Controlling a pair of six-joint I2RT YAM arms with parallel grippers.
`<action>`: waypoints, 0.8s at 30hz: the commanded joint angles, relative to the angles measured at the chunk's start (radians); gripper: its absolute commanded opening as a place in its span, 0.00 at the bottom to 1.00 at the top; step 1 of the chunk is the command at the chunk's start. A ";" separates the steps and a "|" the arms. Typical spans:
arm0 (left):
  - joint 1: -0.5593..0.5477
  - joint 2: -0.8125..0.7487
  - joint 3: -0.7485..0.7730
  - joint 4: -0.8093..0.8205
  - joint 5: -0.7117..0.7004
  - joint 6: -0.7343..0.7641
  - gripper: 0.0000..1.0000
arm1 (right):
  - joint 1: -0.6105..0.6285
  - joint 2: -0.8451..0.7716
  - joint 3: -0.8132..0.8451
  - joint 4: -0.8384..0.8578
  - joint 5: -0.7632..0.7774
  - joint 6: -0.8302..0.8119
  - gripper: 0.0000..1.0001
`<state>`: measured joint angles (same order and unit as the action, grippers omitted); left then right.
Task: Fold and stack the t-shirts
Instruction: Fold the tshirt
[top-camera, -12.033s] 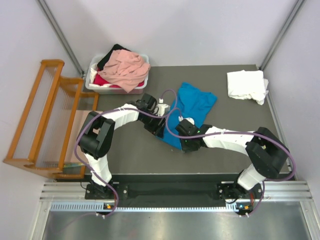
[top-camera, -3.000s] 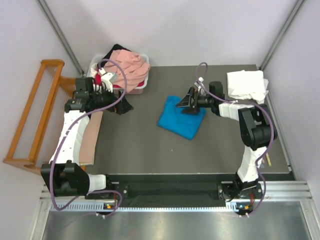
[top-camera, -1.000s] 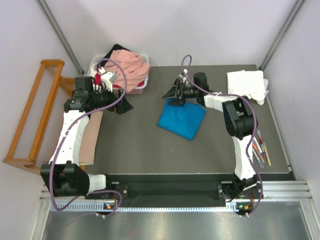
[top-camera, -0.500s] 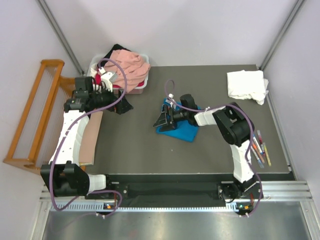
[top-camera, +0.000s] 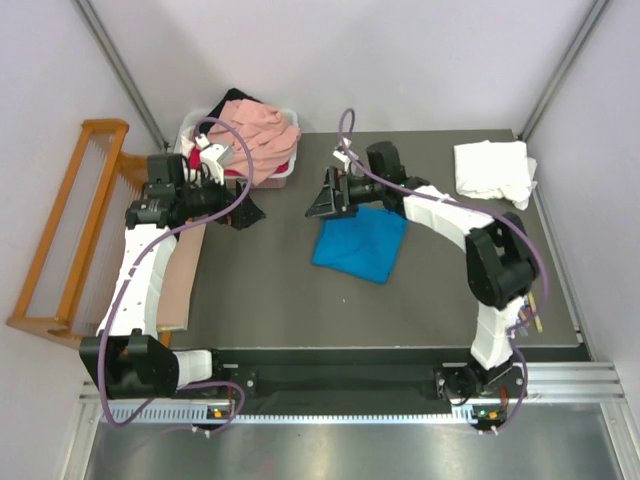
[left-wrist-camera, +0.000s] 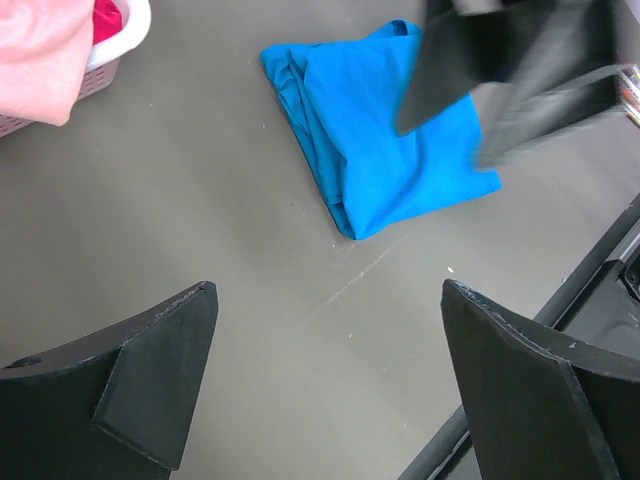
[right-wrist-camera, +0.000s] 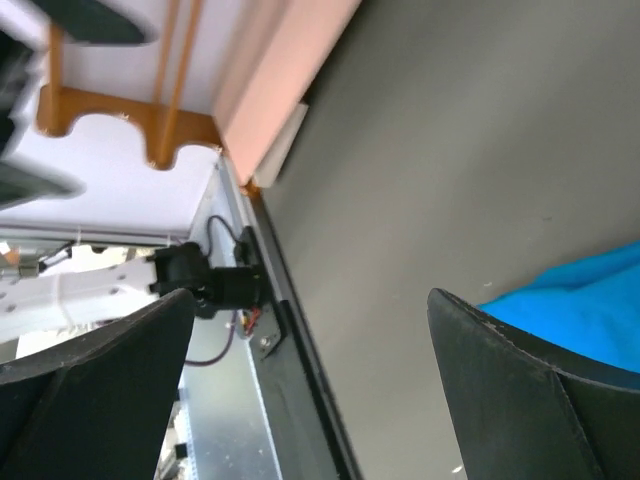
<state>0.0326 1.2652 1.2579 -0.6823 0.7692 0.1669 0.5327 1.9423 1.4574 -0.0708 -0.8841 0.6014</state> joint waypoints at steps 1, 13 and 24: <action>-0.003 -0.033 0.005 0.012 0.012 0.014 0.98 | 0.013 -0.195 -0.116 0.043 0.013 0.017 1.00; -0.003 -0.040 -0.005 0.010 0.010 0.017 0.98 | 0.018 -0.161 -0.419 0.275 0.025 0.132 1.00; -0.003 -0.049 0.029 -0.014 -0.002 0.034 0.98 | -0.025 0.044 -0.442 0.385 0.030 0.187 1.00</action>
<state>0.0326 1.2545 1.2545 -0.6868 0.7647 0.1791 0.5335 1.9182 1.0275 0.2104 -0.8577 0.7631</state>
